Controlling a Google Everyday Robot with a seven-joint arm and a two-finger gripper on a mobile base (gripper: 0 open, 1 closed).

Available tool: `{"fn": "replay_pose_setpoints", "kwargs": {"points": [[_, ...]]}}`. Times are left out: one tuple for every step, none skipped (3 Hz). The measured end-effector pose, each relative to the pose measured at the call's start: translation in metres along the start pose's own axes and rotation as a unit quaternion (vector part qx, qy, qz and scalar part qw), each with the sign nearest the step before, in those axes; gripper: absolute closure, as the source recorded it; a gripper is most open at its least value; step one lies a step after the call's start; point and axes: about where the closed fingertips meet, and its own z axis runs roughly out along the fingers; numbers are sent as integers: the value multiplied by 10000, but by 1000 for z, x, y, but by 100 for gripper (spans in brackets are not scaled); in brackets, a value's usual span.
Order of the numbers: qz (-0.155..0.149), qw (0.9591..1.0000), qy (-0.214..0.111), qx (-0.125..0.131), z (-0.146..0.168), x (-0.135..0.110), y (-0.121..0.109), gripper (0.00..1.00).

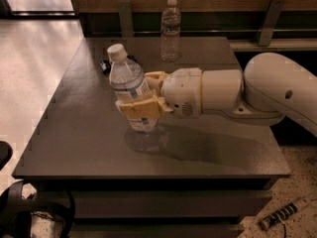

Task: Place blue plastic bottle upright

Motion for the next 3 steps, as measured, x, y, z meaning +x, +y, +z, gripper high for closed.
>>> {"fn": "replay_pose_setpoints", "kwargs": {"points": [[19, 9998, -176, -3, 0, 4, -1, 100], [69, 9996, -256, 55, 0, 9, -2, 100], [140, 9993, -298, 151, -2, 17, -2, 100]]}}
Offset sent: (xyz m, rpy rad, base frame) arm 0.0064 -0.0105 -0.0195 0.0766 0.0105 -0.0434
